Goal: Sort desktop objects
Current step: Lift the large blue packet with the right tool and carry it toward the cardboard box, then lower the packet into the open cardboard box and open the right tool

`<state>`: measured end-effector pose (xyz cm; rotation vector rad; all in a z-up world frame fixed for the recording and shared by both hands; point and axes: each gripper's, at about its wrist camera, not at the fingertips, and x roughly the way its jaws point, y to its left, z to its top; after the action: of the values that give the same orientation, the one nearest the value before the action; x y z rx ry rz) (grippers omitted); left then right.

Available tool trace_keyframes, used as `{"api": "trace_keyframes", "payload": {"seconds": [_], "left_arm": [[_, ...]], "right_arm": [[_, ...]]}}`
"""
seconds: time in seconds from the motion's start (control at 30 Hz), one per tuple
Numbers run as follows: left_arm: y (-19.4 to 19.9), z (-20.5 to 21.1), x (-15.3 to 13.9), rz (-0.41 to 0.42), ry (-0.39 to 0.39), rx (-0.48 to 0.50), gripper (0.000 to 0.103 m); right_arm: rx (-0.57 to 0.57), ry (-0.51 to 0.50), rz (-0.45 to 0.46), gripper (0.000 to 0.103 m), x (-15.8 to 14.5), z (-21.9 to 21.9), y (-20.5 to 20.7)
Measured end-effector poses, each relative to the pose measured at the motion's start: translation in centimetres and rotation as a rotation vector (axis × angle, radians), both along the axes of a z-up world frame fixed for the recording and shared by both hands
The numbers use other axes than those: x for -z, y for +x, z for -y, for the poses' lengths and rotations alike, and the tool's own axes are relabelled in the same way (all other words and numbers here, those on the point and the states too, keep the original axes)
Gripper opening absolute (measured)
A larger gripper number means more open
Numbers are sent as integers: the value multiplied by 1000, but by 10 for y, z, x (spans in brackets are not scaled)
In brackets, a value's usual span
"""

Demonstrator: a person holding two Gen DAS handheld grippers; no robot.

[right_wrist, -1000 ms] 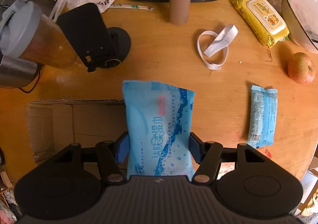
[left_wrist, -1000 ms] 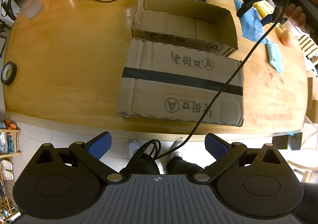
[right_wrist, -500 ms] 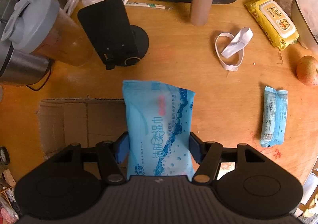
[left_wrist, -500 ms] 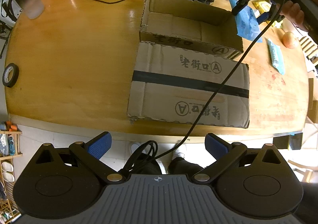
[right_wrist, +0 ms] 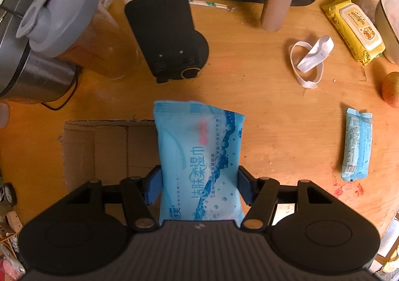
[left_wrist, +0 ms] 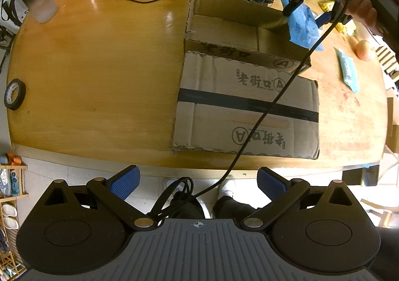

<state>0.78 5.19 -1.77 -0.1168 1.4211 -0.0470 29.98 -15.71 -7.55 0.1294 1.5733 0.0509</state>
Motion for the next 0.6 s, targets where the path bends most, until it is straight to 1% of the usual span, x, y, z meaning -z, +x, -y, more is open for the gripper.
{"api": "trace_keyframes", "payload": {"seconds": [0.23, 0.6], "left_arm": [[-1, -11, 0, 1, -1, -12, 103], [-3, -19, 1, 0, -3, -14, 103]], "right_arm": [[-4, -2, -3, 65, 2, -13, -1], [3, 3, -13, 65, 8, -21, -6]]}}
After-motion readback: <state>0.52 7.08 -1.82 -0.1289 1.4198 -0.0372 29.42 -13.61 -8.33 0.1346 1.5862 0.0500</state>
